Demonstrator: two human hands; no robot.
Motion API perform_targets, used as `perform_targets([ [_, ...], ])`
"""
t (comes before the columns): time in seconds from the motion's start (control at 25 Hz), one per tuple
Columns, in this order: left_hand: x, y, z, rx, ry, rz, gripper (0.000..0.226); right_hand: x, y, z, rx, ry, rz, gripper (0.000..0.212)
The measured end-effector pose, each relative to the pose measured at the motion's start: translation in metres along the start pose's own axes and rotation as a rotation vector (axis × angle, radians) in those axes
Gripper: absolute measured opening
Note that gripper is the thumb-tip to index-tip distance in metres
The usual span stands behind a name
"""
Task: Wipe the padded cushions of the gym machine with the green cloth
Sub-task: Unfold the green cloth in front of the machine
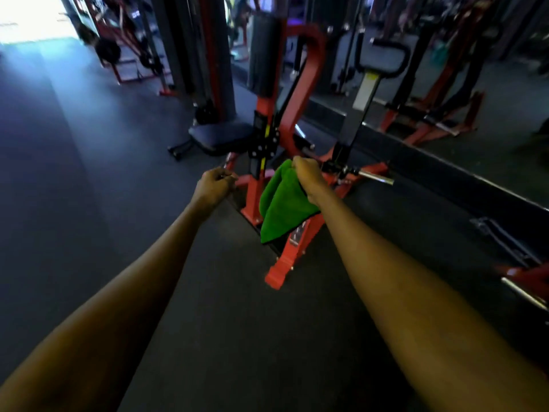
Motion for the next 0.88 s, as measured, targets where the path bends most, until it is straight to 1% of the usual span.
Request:
perform_targets([
  [0.04,0.018,0.002,-0.012,0.014,-0.001,0.008,0.014,-0.034,0.011,-0.011,0.001,-0.043,-0.043,0.031],
  [0.12,0.048,0.007,-0.033,0.063,0.019,0.000,0.011,-0.094,0.028,-0.031,-0.007,-0.126,-0.103,0.024],
  [0.2,0.071,0.023,-0.047,0.100,0.037,-0.048,0.010,-0.136,0.043,-0.045,-0.030,-0.180,-0.152,0.026],
  [0.24,0.077,0.028,-0.050,0.086,0.015,-0.084,0.015,-0.152,0.046,-0.048,-0.031,-0.204,-0.174,0.026],
  [0.32,0.087,0.045,-0.051,-0.003,0.002,-0.218,0.019,-0.179,0.059,-0.052,-0.019,-0.274,-0.204,0.020],
  [0.4,0.095,0.065,-0.044,-0.104,0.078,-0.428,0.037,-0.195,0.071,-0.053,-0.015,-0.327,-0.231,0.024],
  [0.48,0.093,0.077,-0.033,-0.232,0.264,-0.546,0.057,-0.203,0.078,-0.052,-0.029,-0.344,-0.240,0.030],
  [0.52,0.091,0.076,-0.028,-0.260,0.382,-0.580,0.062,-0.206,0.083,-0.053,-0.040,-0.346,-0.246,0.030],
  [0.6,0.086,0.065,-0.023,-0.241,0.609,-0.587,0.062,-0.207,0.087,-0.053,-0.051,-0.341,-0.251,0.022],
  [0.68,0.085,0.047,-0.025,-0.198,0.751,-0.572,0.053,-0.204,0.083,-0.059,-0.008,-0.308,-0.247,0.010],
  [0.76,0.094,0.035,-0.033,-0.188,0.820,-0.554,0.038,-0.198,0.075,-0.072,0.040,-0.304,-0.201,0.020],
  [0.84,0.105,0.027,-0.046,-0.194,0.830,-0.507,0.040,-0.188,0.071,-0.082,0.059,-0.308,-0.168,0.027],
  [0.88,0.112,0.025,-0.049,-0.184,0.803,-0.463,0.033,-0.182,0.069,-0.085,0.051,-0.311,-0.166,0.028],
])
Point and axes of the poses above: each hand's wrist, its own y-axis away from the middle knuckle, its own z-axis out of the palm, x = y × z, the point moved 1 cm from there along -y, towards the middle knuckle, and after that the axes turned 6 degrees about y, right-handed, at the moved point
